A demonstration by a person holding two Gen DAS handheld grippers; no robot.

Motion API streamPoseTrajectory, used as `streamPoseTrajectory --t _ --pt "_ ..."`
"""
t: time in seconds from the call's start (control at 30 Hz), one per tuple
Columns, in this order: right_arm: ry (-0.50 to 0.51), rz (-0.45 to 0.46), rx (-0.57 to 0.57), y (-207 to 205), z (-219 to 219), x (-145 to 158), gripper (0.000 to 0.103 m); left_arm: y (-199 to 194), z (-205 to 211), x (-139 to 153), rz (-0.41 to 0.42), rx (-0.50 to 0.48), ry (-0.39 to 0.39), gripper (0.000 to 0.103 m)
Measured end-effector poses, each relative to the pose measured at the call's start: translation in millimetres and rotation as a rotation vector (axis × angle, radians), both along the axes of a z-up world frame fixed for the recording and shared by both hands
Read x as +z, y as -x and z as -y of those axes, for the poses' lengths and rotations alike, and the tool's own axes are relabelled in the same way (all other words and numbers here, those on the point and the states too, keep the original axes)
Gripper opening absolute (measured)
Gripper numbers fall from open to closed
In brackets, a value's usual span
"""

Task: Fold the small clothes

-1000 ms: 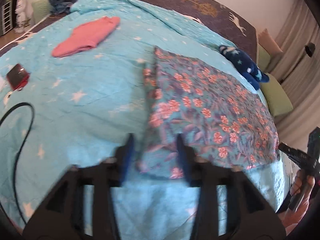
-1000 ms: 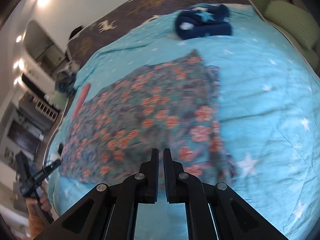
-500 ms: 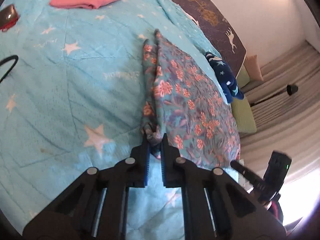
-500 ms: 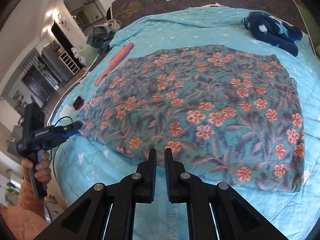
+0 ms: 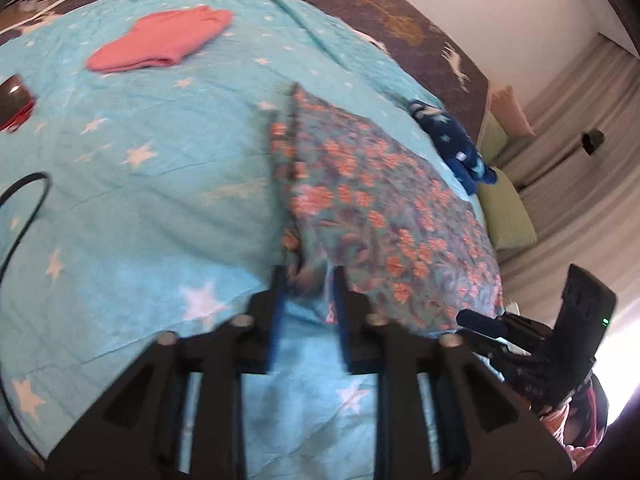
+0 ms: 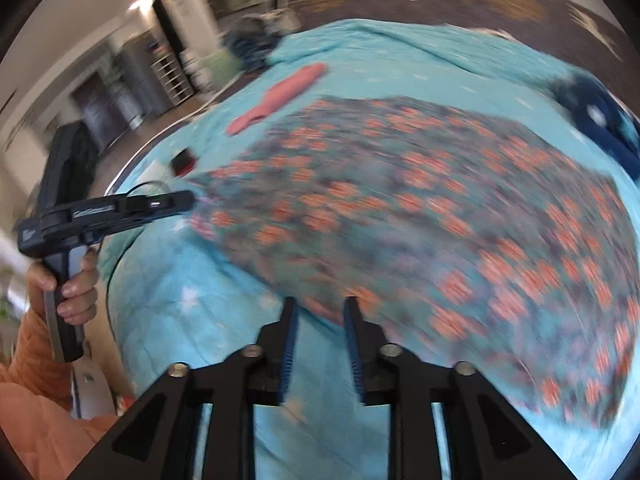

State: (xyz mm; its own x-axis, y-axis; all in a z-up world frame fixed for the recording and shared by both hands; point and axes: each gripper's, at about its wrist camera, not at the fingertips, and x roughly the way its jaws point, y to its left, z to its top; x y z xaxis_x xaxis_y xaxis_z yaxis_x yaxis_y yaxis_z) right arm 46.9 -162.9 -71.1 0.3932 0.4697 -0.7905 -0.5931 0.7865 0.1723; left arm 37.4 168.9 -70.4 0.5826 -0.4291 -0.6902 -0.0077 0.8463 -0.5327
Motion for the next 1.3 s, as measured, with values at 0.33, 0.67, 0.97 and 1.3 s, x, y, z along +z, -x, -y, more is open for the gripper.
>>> streamPoseTrajectory --t 0.33,0.67,0.97,1.3 --pt "0.194 0.132 0.215 5.4 -119.1 -23.9 0.042 32.9 -59.6 8.6 0.056 0.191 -0.105 0.05" --pt "0.254 0.245 0.135 -3.5 -165.9 -41.8 0.044 29.6 -86.9 -0.8 0.038 0.242 -0.081 0.051" --pt "-0.086 0.104 -0.044 -34.8 -100.7 -8.6 0.011 0.6 -69.3 1.5 0.018 0.142 -0.043 0.062" --pt "-0.208 0.023 -0.078 -41.2 -76.2 -1.6 0.011 -108.0 -4.0 7.3 -0.032 -0.066 0.116 0.078"
